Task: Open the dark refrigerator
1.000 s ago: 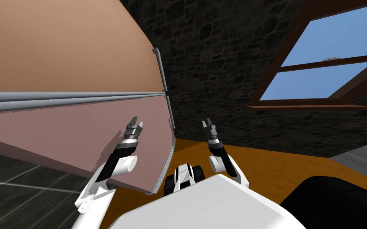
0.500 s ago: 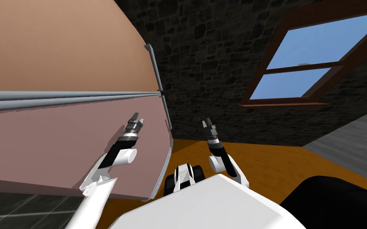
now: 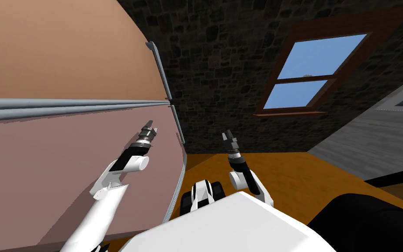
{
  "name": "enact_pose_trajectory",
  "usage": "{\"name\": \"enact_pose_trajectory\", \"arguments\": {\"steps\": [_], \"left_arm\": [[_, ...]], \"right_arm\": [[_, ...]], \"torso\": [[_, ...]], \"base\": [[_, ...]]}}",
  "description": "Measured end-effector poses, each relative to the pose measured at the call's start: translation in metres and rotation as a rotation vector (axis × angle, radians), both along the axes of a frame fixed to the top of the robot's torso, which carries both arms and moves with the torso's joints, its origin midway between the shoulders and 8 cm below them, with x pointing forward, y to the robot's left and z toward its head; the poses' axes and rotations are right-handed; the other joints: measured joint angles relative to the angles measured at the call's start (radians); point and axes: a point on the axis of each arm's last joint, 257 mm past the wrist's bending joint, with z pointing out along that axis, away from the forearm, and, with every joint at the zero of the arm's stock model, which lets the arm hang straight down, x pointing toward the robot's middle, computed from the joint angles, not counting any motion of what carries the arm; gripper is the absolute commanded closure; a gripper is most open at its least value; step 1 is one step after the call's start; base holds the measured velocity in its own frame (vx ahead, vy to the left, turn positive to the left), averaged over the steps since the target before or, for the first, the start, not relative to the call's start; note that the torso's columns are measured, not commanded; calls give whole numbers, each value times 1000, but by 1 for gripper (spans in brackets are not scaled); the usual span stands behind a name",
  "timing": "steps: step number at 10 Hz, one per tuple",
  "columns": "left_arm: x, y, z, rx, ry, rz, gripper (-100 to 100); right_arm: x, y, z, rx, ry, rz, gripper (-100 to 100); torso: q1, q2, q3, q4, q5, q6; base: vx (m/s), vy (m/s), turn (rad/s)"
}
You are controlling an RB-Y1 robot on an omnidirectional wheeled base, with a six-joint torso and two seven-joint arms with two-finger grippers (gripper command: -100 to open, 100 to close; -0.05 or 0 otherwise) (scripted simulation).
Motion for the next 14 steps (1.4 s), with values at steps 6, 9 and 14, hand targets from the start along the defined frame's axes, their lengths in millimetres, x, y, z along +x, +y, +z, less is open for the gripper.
{"name": "enact_pose_trajectory", "arguments": {"steps": [6,9,14], "left_arm": [[52,32,17,13,110,49,-100],[67,49,25,13,161,81,-100],[85,85,31,7,239,139,-100]], "right_arm": [[0,0,0,0,0,0,0],[0,0,0,0,0,0,0],[0,0,0,0,0,0,0]], "torso": [[1,-1,-1,0,0,0],[0,0,0,0,0,1],[0,-1,0,0,0,1]], "base": [[30,-4,-176],[29,0,-116],[37,-1,-123]]}}
